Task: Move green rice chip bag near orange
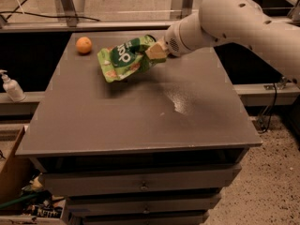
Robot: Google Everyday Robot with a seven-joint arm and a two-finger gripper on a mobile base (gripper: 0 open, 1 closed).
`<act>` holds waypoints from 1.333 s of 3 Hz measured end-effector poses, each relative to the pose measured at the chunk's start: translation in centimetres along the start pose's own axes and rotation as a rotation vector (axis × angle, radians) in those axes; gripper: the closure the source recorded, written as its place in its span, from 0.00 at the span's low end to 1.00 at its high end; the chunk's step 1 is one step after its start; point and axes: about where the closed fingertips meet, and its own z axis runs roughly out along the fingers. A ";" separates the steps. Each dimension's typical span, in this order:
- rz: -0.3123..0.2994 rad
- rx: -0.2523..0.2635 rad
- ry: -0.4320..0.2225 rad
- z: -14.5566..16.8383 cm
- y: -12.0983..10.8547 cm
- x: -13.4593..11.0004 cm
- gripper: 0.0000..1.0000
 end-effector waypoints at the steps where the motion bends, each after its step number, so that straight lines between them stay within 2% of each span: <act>1: -0.005 0.011 0.003 2.1 0.3 -1.0 1.00; 4: -0.047 -0.044 0.028 9.6 4.8 -3.3 1.00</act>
Offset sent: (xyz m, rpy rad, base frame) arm 0.0376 0.1008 -0.0410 -0.0374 0.0204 0.0435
